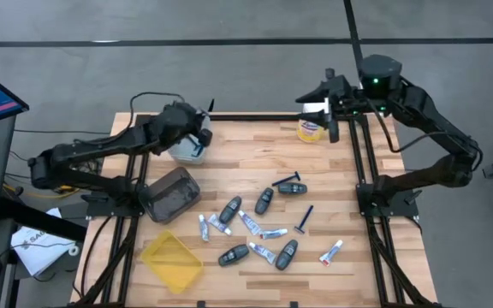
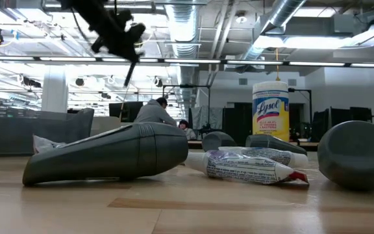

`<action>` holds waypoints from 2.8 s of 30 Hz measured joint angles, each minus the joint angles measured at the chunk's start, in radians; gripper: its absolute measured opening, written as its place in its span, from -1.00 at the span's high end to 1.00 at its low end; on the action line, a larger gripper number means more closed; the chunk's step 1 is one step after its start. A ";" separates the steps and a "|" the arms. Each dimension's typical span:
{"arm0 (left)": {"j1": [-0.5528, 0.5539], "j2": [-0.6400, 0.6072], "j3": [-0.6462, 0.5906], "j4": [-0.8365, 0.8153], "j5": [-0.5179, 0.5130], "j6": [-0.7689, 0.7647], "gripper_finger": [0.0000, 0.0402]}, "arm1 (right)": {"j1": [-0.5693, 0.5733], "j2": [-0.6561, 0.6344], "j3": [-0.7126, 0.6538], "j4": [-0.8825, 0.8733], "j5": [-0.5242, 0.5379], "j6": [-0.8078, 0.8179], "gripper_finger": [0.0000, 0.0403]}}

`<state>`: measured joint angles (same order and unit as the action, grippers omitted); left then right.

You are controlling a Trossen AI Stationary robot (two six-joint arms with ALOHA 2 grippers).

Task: Pick & Place Travel size toiletries
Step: Put the razor into the gray bin put the razor into the gray bin, then put the razor into the gray bin

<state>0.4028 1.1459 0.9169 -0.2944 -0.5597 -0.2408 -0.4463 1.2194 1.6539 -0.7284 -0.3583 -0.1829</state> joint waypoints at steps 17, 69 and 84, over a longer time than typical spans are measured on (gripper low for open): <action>0.239 0.290 0.000 -0.229 0.239 -0.185 0.87 | 0.007 0.029 -0.002 -0.092 -0.007 -0.001 0.21; 0.082 -0.253 0.000 -0.213 0.344 -0.160 -0.36 | 0.521 0.082 -0.927 0.043 0.136 -0.421 0.07; 0.080 -0.253 0.000 -0.211 0.346 -0.168 -0.36 | 0.532 0.403 -0.923 0.104 0.276 -0.355 0.03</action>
<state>0.4828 0.8927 0.9165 -0.5052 -0.2136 -0.4091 0.0861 1.6226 0.7308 -0.6239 -0.0819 -0.5375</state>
